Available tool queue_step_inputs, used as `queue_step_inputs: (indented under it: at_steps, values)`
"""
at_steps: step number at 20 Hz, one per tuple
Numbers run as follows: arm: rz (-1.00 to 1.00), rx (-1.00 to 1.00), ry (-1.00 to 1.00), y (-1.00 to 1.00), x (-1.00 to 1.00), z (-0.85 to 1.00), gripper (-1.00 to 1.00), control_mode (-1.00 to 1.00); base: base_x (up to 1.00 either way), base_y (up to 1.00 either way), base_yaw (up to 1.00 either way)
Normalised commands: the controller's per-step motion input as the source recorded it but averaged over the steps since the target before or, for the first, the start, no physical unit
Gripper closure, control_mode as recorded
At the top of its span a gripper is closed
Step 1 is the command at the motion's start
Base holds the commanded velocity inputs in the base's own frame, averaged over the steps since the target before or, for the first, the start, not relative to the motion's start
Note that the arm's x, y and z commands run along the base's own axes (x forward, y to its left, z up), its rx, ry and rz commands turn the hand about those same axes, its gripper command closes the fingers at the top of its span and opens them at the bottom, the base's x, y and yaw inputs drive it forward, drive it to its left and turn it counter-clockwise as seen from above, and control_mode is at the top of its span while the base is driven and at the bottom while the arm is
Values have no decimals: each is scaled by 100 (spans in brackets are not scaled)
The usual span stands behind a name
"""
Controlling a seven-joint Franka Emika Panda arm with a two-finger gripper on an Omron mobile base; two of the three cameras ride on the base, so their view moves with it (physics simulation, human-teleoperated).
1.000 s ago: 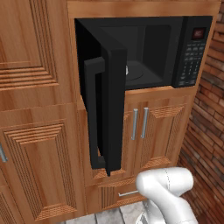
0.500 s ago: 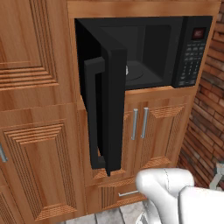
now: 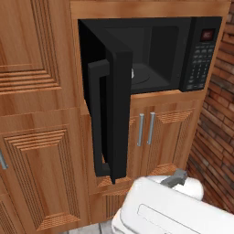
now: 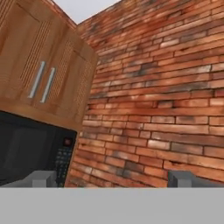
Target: Pick the mug from the counter and place it inside the microwave. Then close the microwave.
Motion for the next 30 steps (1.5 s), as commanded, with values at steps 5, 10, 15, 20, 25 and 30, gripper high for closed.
queue_step_inputs:
  at_steps: [5,10,15,20,25,30]
  values:
    - [-26,0,11,2,40,-17,-100,-100,0,0,0]
    - [-9,0,5,27,25,0,-100,-100,0,0,0]
    - [0,0,1,41,9,0,-100,-100,0,0,0]
    - [0,0,3,32,22,-10,-100,-100,0,0,0]
    - [0,0,8,13,38,-30,-100,-100,0,0,0]
    - [0,0,11,13,35,-25,-100,-100,0,0,0]
